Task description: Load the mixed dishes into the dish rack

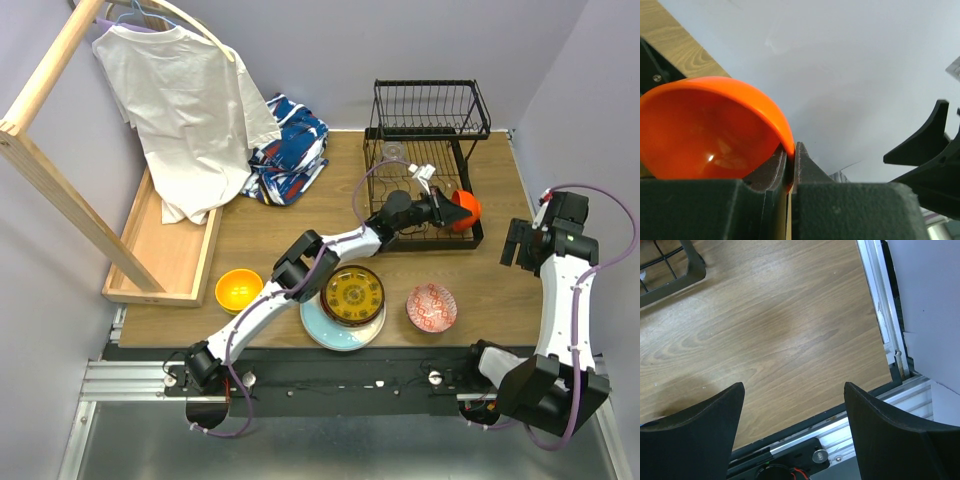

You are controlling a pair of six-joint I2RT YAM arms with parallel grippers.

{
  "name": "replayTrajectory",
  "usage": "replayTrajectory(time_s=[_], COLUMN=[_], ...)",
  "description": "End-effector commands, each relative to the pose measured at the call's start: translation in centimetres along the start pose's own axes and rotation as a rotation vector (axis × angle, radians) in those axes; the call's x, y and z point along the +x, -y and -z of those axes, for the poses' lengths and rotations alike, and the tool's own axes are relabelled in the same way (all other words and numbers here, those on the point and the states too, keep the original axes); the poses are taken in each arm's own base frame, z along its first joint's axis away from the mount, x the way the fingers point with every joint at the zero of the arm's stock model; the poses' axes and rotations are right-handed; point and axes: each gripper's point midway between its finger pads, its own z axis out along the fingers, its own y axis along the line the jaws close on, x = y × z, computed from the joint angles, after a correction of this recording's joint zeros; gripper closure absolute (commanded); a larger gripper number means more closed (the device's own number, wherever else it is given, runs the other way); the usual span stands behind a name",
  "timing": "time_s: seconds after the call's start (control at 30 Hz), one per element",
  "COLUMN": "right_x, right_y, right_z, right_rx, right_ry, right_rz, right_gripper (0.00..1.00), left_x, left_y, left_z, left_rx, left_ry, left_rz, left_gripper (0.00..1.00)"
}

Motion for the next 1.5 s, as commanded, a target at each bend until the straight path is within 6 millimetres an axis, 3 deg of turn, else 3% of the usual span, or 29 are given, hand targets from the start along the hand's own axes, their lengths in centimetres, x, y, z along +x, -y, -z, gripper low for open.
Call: replayTrajectory(time_s=[0.0,0.23,0.4,0.53,0.73,0.77,0.83,0.93,0.97,1.0,1.07,1.1,1.17,1.2,1.27,1.3,1.33,1.37,1.4,1.43,1.47], right_x=[-0.2,0.0,-0.2,-0.6,-1.9,-2.4,-2.9,-4.4,-4.7,-5.1,-6.2,-6.6,-7.0,-7.1,-6.8,-6.5,-6.5,-6.4,-6.6,-6.7,-7.2], right_y=[0.4,0.2,0.2,0.2,-0.1,-0.1,-0.3,-0.4,-0.7,-1.2,-2.1,-2.8,-3.4,-4.2,-4.9,-5.6,-6.0,-6.3,-6.7,-6.9,-7.1], right_z=[0.1,-0.3,-0.1,0.7,1.3,1.4,1.6,2.6,2.9,3.1,4.0,4.3,4.8,5.0,4.9,4.7,4.6,4.6,4.6,4.6,4.6], right_rx=[0.013,0.006,0.007,0.003,-0.025,-0.028,-0.041,-0.056,-0.077,-0.106,-0.164,-0.205,-0.245,-0.29,-0.329,-0.369,-0.39,-0.41,-0.436,-0.449,-0.458], right_ry=[0.031,0.041,0.05,0.084,0.117,0.136,0.151,0.198,0.205,0.216,0.254,0.27,0.298,0.308,0.306,0.292,0.285,0.275,0.273,0.276,0.29], right_rz=[-0.004,0.001,-0.001,-0.002,0.002,0.0,0.003,-0.021,-0.026,-0.028,-0.04,-0.038,-0.026,-0.012,0.013,0.017,0.02,0.021,0.022,0.02,0.021], right_gripper=[0.12,0.12,0.12,0.12,0.12,0.12,0.12,0.11,0.11,0.11,0.11,0.11,0.1,0.1,0.1,0.1,0.1,0.11,0.11,0.11,0.11], left_x=[-1.9,-2.6,-2.7,-3.2,-4.8,-5.0,-5.7,-4.8,-3.9,-3.5,-1.9,-1.8,-0.5,-2.0,0.1,-0.6,-1.1,-0.1,-1.4,-1.7,-1.2], left_y=[-1.3,-0.7,0.7,0.5,3.0,2.9,3.3,3.0,2.4,3.3,3.3,4.5,4.8,6.9,6.0,7.4,7.4,7.6,8.7,9.1,9.5], left_z=[1.2,2.1,2.7,4.0,6.6,7.2,8.5,11.3,12.6,14.1,17.0,18.9,22.5,23.9,29.6,31.4,33.3,36.7,38.2,39.9,42.9], left_rx=[-0.082,-0.113,-0.12,-0.199,-0.201,-0.222,-0.252,-0.327,-0.365,-0.375,-0.418,-0.398,-0.434,-0.395,-0.486,-0.498,-0.521,-0.571,-0.606,-0.616,-0.657], left_ry=[0.081,0.071,0.039,0.033,0.008,-0.003,-0.02,-0.105,-0.165,-0.205,-0.313,-0.369,-0.494,-0.515,-0.681,-0.707,-0.778,-0.902,-0.903,-0.949,-1.036], left_rz=[0.102,0.105,0.09,0.108,-0.005,-0.015,-0.038,-0.081,-0.135,-0.167,-0.232,-0.37,-0.515,-0.698,-0.751,-0.809,-0.893,-0.867,-0.896,-0.92,-0.882], left_gripper=[1.0,0.99,0.68,0.45,0.33,0.2,0.18,0.18,0.18,0.19,0.19,0.2,0.2,0.2,0.2,0.2,0.2,0.2,0.22,0.23,0.23])
